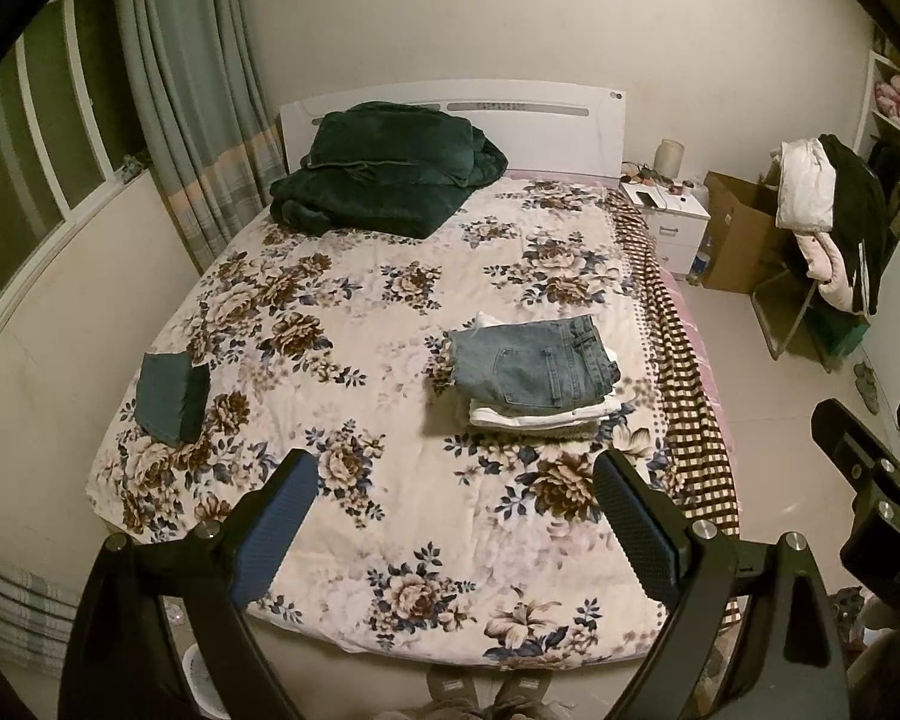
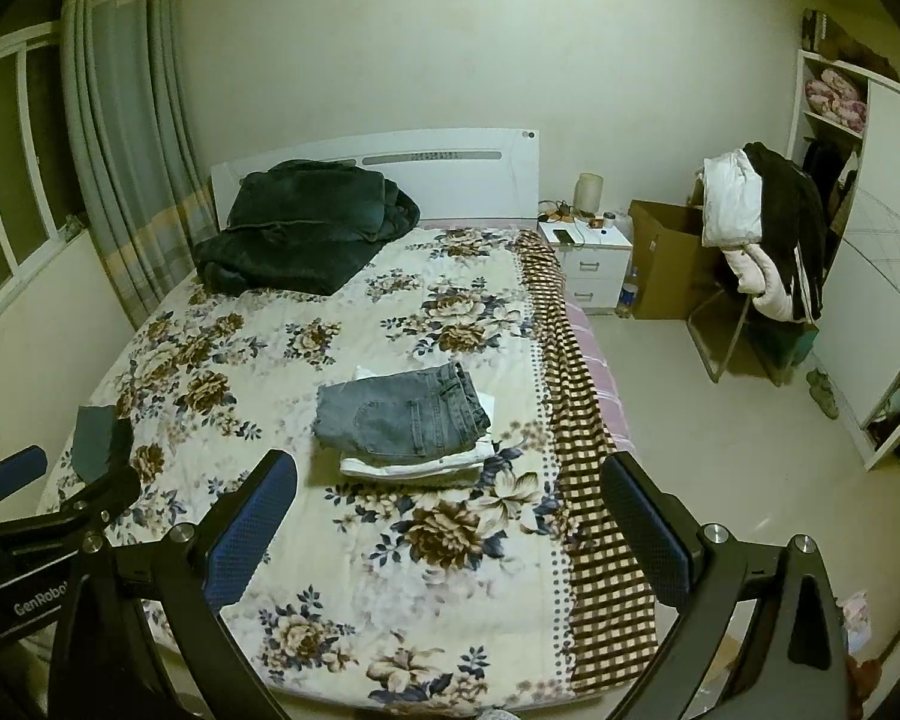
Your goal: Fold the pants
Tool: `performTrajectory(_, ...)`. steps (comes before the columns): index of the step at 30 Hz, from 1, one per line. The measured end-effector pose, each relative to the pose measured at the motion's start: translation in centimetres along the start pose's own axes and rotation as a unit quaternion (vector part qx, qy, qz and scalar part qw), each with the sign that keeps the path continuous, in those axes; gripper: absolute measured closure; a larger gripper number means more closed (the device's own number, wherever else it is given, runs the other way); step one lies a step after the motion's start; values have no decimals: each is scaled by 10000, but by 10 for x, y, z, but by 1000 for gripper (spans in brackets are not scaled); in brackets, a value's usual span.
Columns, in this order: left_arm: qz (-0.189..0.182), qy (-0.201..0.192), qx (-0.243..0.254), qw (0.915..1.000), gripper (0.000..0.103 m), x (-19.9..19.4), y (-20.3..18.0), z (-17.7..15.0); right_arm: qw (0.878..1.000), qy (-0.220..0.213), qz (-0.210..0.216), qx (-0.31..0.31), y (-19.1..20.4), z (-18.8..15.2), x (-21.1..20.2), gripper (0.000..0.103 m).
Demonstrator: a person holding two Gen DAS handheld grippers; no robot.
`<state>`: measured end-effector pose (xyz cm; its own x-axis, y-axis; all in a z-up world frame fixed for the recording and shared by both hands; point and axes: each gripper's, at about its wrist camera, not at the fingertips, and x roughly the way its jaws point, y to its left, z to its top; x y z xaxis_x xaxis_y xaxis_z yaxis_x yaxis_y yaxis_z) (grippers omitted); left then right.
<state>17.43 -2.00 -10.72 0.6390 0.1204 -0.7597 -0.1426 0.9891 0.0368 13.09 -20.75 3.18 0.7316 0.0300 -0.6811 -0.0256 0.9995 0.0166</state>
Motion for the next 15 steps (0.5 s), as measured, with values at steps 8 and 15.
performTrajectory(8, -5, -24, 5, 10000, 9, 0, -1, 3, 10000, 7, -9, 0, -4, -3, 3, 0)
performTrajectory(15, 10, -45, 10, 10000, 9, -1, -3, 8, 10000, 7, 2, 2, -4, -3, 3, 0)
